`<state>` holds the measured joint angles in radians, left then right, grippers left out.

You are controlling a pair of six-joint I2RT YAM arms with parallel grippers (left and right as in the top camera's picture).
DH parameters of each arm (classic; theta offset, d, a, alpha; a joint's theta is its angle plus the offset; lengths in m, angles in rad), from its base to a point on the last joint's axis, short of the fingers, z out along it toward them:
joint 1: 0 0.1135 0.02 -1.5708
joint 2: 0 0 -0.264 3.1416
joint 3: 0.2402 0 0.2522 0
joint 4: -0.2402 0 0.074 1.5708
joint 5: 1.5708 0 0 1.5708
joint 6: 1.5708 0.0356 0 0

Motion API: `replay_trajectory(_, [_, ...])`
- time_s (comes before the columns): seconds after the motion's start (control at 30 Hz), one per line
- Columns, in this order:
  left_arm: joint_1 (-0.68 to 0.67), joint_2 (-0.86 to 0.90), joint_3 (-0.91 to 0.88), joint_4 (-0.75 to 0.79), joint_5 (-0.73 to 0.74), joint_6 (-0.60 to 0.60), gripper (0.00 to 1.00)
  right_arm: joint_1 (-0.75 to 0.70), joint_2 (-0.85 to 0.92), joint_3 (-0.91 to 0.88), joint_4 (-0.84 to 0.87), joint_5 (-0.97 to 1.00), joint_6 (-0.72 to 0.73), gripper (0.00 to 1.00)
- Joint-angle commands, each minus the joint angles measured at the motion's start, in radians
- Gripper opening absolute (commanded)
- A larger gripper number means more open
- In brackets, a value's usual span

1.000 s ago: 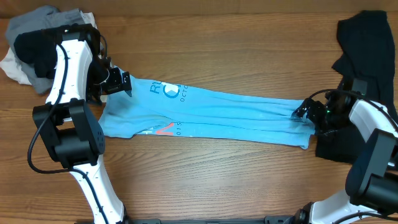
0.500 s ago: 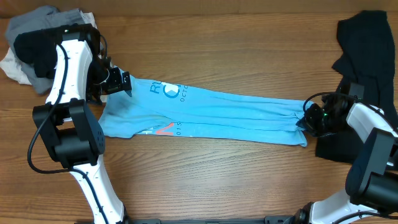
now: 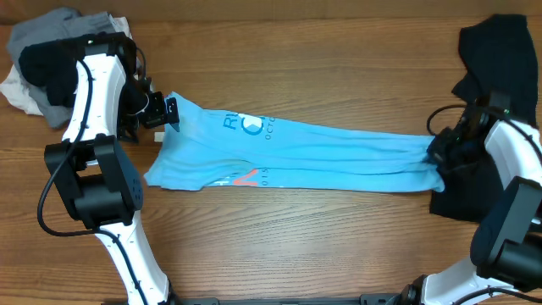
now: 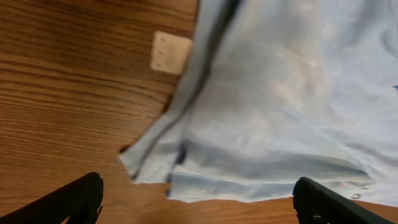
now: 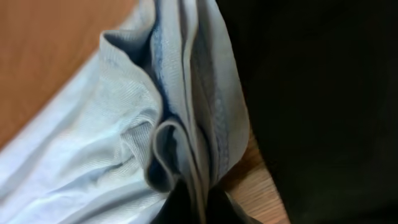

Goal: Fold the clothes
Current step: 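Fold the shirt's right end leftward with the right gripper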

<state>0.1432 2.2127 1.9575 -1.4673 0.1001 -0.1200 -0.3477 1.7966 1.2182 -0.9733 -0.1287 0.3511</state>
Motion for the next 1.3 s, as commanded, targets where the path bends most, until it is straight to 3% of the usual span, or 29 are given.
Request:
replay_trajectory(0.0, [-0.006,-0.003,0.016,-0.002,-0.006,0.02,1.0,0.034,-0.014,0.049,-0.007,0.086,0.021,0.04])
replay_trajectory(0.47, [-0.006,-0.003,0.016,-0.002,-0.003,0.019,1.0,0.37,-0.014,0.049,-0.018,0.255,0.13,0.04])
replay_trajectory(0.7, [-0.007,-0.003,0.015,-0.002,-0.003,0.019,1.0,0.486,-0.014,0.049,-0.014,0.219,0.159,0.04])
replay_trajectory(1.27, [-0.008,-0.003,0.015,-0.002,-0.003,0.019,1.0,0.584,-0.014,0.045,0.001,0.168,0.243,0.06])
